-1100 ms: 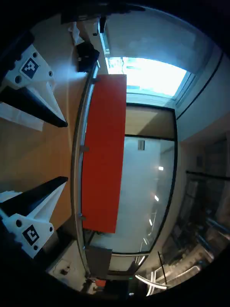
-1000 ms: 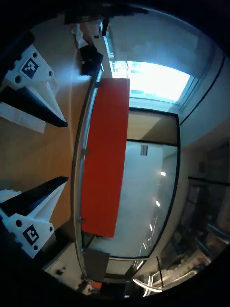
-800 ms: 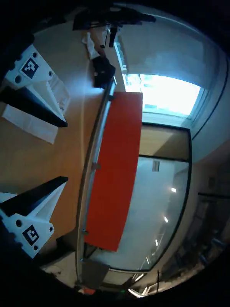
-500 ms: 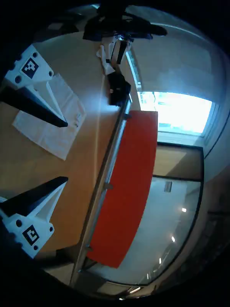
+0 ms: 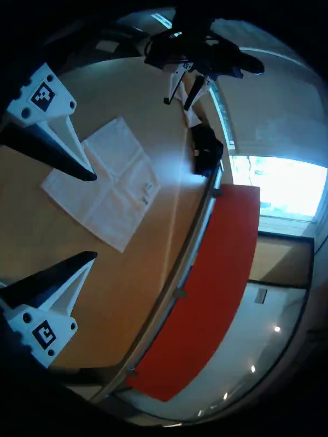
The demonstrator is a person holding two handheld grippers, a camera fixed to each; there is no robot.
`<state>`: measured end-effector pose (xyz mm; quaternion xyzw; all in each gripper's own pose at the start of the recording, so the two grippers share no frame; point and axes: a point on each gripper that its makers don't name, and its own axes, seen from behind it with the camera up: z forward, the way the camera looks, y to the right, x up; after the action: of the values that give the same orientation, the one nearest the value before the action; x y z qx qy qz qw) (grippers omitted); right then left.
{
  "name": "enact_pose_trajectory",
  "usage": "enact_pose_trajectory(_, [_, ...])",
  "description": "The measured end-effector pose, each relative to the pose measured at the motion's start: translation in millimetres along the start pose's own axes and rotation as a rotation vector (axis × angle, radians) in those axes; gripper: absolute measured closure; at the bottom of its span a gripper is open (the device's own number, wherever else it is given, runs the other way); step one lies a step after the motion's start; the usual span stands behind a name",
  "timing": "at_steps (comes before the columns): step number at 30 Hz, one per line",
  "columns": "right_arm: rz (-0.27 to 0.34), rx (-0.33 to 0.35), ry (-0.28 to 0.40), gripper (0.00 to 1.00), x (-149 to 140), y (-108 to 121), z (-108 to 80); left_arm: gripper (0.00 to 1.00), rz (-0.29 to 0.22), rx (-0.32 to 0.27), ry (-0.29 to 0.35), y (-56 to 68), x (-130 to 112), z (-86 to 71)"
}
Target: Fold towel
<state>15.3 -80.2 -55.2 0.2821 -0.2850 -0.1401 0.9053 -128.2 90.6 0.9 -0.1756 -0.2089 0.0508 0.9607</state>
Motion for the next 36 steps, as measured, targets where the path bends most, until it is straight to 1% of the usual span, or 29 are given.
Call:
enact_pose_trajectory(6, [-0.014, 0.038, -0.046, 0.00, -28, -15, 15.3, 0.03, 0.025, -0.032, -0.056, 11.5, -29, 15.5])
enact_pose_trajectory(9, [-0.022, 0.049, -0.063, 0.00, -41, -21, 23.3, 0.03, 0.030, -0.054, -0.084, 18.5, -43, 24.5])
enact_pose_trajectory(18, [-0.016, 0.067, -0.104, 0.00, -79, -32, 44.6, 0.03, 0.035, -0.079, -0.137, 29.7, -81, 48.1])
enact_pose_trajectory(27, [-0.025, 0.085, -0.155, 0.00, -118, -42, 57.7, 0.03, 0.038, -0.095, -0.176, 35.8, -108, 65.8])
enact_pose_trajectory(36, [-0.021, 0.101, -0.190, 0.00, -143, -47, 66.8, 0.03, 0.041, -0.118, -0.210, 45.0, -124, 78.7])
